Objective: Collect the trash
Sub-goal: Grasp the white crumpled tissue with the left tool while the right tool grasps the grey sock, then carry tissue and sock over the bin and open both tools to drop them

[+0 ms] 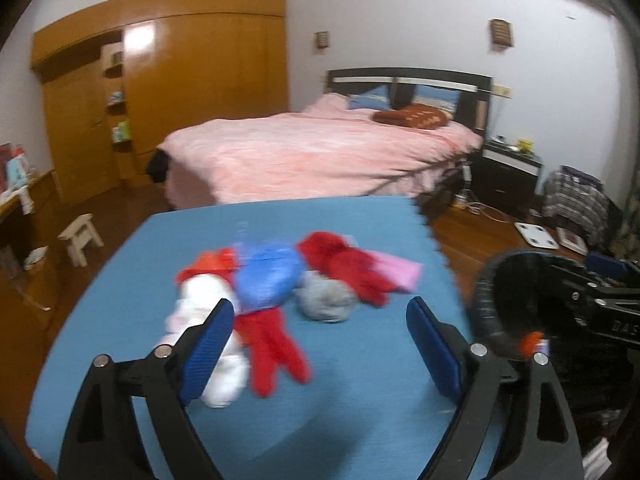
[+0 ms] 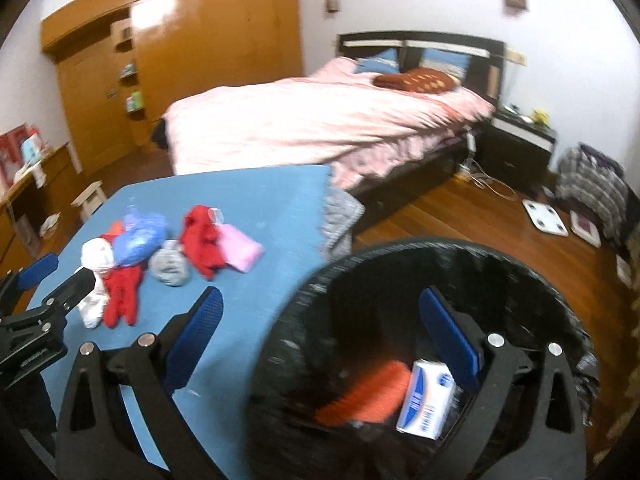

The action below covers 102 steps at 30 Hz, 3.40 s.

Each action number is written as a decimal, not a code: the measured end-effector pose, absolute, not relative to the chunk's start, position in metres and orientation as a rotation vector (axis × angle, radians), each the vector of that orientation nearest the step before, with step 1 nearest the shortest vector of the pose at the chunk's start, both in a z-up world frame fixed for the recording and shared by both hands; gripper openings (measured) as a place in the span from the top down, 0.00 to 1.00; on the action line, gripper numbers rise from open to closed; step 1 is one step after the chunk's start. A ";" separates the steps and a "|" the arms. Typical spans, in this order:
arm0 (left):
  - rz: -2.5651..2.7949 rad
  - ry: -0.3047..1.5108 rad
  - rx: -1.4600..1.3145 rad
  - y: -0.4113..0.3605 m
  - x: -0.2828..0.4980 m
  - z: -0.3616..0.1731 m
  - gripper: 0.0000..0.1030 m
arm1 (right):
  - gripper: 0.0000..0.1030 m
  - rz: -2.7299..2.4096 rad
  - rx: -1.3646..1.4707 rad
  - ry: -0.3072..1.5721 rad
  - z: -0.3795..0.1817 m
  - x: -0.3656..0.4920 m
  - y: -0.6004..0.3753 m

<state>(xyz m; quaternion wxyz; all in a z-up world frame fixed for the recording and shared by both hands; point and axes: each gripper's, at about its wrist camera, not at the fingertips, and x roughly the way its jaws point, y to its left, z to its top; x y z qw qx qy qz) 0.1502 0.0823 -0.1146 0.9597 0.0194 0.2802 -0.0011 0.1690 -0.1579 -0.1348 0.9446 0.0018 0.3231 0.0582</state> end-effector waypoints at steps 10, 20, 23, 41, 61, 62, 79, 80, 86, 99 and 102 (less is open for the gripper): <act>0.132 0.631 0.013 0.145 0.159 -0.143 0.26 | 0.07 0.236 -0.063 0.651 -0.146 0.186 -0.091; 0.132 0.672 -0.014 0.158 0.172 -0.166 0.30 | 0.07 0.259 -0.102 0.671 -0.163 0.197 -0.066; 0.113 0.682 -0.012 0.155 0.177 -0.168 0.38 | 0.07 0.260 -0.104 0.682 -0.168 0.199 -0.064; 0.097 0.669 -0.030 0.153 0.168 -0.161 0.82 | 0.07 0.277 -0.100 0.699 -0.178 0.200 -0.058; 0.133 0.612 -0.062 0.175 0.171 -0.147 0.82 | 0.33 0.390 -0.093 0.748 -0.188 0.255 -0.004; 0.133 0.612 -0.065 0.176 0.171 -0.147 0.82 | 0.33 0.391 -0.098 0.756 -0.191 0.258 0.000; 0.124 0.618 -0.087 0.181 0.174 -0.151 0.82 | 0.56 0.424 -0.114 0.848 -0.207 0.263 0.012; 0.123 0.615 -0.089 0.181 0.174 -0.151 0.82 | 0.56 0.426 -0.112 0.846 -0.204 0.260 0.011; 0.123 0.616 -0.086 0.175 0.171 -0.140 0.82 | 0.56 0.440 -0.083 0.833 -0.188 0.243 0.000; 0.063 0.600 -0.083 0.142 0.162 -0.101 0.82 | 0.56 0.443 -0.056 0.762 -0.145 0.208 -0.036; 0.041 0.598 -0.073 0.129 0.162 -0.095 0.82 | 0.56 0.428 -0.052 0.745 -0.138 0.201 -0.049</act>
